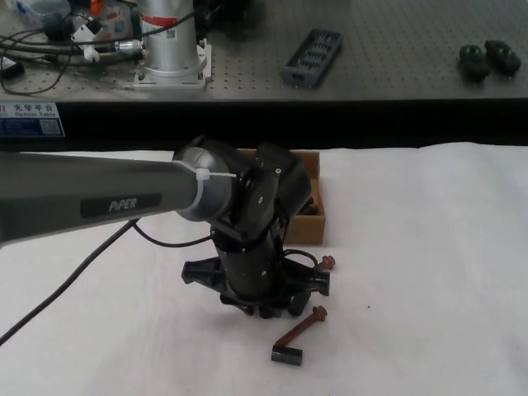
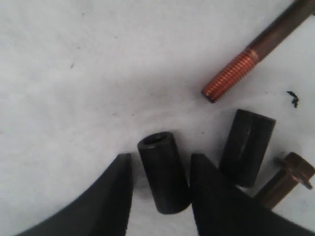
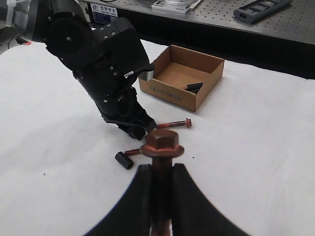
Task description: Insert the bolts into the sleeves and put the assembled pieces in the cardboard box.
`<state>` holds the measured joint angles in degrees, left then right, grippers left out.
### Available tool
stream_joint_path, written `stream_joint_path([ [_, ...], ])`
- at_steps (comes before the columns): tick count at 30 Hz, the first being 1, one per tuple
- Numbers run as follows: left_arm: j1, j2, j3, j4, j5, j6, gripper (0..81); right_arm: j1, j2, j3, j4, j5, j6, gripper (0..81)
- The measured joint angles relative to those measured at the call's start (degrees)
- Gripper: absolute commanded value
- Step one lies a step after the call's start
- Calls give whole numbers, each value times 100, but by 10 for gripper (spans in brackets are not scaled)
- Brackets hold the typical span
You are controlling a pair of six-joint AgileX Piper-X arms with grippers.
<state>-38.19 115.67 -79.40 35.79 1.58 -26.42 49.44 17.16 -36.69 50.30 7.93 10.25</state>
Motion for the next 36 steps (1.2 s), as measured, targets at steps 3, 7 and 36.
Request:
stream_joint_path([
  [3, 0, 0, 15, -34, -55, 4, 154, 0, 0, 0, 0, -214, 0, 30],
  [7, 0, 0, 43, -116, -98, -12, 139, 0, 0, 0, 0, -305, 0, 30],
  [36, -99, -2148, 120, -888, -70, 1018, 139, 0, 48, 0, -1263, -346, -370, 30],
])
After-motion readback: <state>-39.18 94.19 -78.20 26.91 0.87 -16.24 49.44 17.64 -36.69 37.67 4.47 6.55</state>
